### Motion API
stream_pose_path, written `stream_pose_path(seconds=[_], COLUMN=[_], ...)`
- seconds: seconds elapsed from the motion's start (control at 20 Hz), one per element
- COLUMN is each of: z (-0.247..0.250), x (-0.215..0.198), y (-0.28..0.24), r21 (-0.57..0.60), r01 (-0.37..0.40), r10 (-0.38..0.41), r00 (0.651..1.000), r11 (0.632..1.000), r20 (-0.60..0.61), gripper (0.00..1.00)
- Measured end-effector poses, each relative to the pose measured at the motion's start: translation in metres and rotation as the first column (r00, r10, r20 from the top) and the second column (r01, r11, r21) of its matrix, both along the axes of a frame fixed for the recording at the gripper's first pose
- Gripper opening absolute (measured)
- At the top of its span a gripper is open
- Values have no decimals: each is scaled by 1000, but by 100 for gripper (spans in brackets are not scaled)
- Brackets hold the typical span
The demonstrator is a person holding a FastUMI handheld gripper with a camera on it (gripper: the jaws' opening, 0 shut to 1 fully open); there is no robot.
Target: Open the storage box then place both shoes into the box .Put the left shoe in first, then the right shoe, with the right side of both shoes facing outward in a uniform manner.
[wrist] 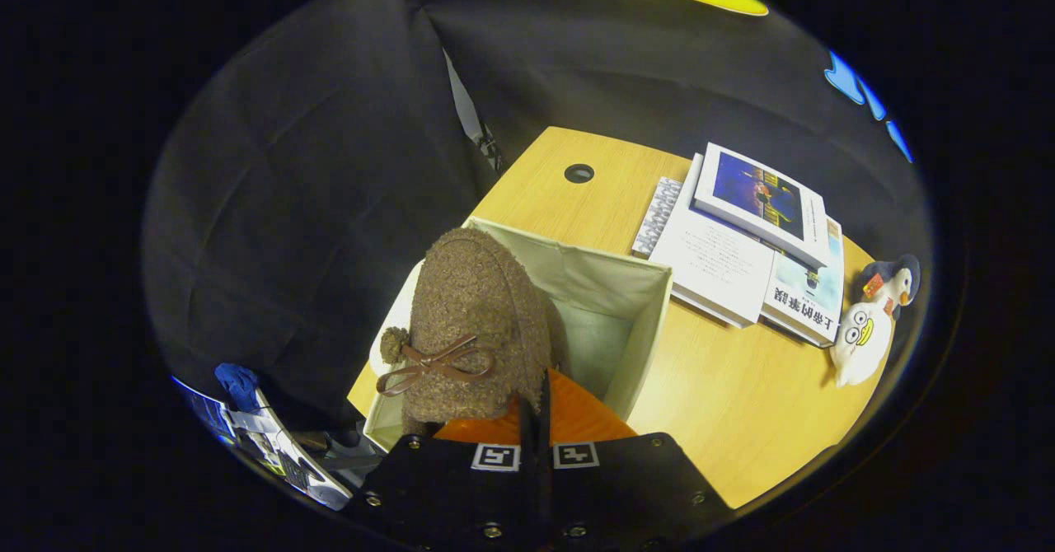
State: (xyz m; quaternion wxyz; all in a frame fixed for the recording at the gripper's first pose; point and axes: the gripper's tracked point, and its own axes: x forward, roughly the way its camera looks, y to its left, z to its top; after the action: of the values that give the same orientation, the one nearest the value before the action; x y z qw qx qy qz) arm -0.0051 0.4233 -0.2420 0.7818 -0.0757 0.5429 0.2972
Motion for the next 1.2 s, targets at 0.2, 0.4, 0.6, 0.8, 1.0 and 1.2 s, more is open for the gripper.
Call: stream_pose_path(seconds=[0.2, 0.4, 0.6, 0.8, 1.0, 1.2], z=[-5, 9, 32, 67, 110, 145], x=[-4, 1, 13, 17, 29, 31], y=[4, 5, -19, -56, -129, -213], r21=[1, 33, 30, 137, 224, 325], r01=[9, -16, -16, 44, 160, 278], r10=[-9, 14, 11, -81, -242, -416], r00=[1000, 999, 985, 958, 877, 748], r11=[1000, 999, 999, 990, 961, 904], r20=[-10, 50, 170, 274, 414, 516], gripper=[3, 38, 100, 100, 100, 100])
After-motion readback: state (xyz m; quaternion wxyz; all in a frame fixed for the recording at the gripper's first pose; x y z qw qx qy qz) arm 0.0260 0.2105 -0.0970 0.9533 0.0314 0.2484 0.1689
